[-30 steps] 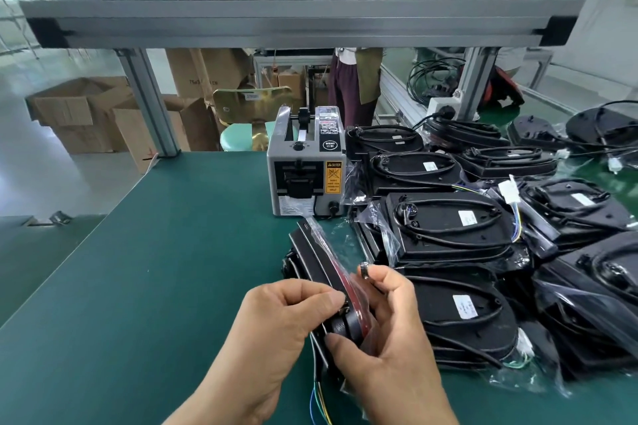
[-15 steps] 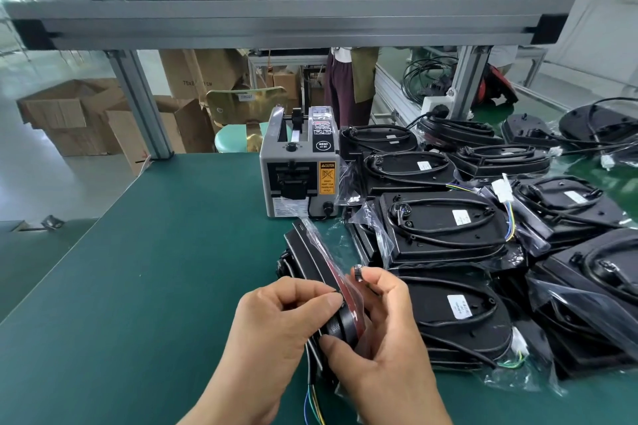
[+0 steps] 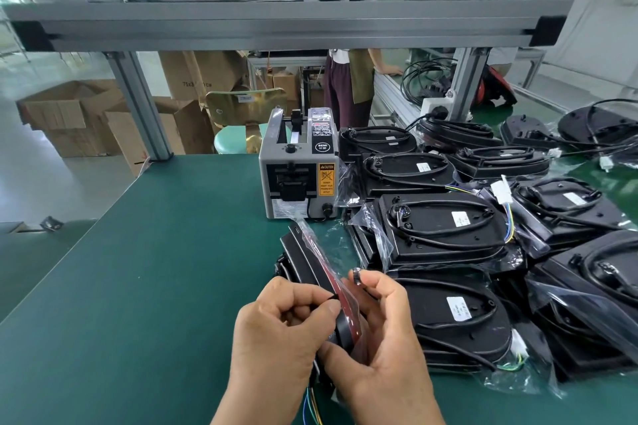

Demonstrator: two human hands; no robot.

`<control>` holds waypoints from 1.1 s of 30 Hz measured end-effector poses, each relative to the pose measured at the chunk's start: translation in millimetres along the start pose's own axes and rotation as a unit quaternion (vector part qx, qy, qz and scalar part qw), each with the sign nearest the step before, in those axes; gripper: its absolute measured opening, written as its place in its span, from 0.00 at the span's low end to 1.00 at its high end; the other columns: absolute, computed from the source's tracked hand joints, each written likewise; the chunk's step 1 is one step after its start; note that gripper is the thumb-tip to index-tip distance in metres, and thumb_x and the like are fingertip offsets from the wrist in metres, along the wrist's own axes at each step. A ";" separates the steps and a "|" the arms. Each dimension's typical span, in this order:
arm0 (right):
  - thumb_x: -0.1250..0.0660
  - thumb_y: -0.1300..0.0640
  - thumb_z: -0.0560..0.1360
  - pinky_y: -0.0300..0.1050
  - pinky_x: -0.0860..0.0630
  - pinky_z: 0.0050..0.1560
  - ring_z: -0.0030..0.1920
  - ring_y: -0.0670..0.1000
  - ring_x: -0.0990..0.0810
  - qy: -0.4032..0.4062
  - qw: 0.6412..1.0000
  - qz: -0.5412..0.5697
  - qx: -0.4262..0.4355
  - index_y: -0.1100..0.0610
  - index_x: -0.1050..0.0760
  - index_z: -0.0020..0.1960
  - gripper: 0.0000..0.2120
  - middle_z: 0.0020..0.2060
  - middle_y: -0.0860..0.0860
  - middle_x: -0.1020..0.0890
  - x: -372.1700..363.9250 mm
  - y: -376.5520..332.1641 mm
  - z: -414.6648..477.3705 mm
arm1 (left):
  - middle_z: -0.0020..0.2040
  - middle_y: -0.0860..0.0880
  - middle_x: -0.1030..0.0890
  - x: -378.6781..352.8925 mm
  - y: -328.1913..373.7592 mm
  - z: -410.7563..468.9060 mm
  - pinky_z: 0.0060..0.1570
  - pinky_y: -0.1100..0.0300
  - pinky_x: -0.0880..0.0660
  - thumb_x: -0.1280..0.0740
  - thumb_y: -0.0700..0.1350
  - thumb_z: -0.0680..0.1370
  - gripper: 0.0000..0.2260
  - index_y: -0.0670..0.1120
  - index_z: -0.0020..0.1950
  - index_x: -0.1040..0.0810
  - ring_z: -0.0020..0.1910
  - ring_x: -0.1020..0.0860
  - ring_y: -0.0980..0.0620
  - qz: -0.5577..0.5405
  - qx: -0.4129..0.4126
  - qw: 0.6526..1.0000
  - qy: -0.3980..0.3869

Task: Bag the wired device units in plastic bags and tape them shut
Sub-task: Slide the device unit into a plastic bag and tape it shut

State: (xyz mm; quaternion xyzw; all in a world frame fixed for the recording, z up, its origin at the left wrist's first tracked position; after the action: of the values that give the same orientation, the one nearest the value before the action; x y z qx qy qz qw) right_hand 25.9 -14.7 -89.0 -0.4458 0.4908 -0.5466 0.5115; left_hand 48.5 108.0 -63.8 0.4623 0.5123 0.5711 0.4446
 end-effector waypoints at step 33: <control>0.30 0.69 0.56 0.35 0.21 0.45 0.53 0.40 0.17 -0.033 0.997 0.072 -0.018 0.46 0.32 0.64 0.39 0.57 0.46 0.18 2.8 -0.2 6.2 | 0.43 0.58 0.25 -8.4 50.6 21.4 0.42 0.70 0.30 0.28 0.47 0.76 0.10 0.64 0.51 0.19 0.38 0.26 0.60 0.198 -0.177 0.952 -0.152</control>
State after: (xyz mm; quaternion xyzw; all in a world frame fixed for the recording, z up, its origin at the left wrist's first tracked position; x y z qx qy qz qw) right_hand 31.9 -18.0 -88.1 -0.4361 0.5144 -0.4842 0.5575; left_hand 69.3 99.4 -13.0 0.5497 0.2271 0.6522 0.4700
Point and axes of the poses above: each hand's wrist, its own z-axis towards the middle knuckle, its own x-axis out of the back of the hand, y = z × x, the point moved 5 cm from there along z, towards the middle knuckle
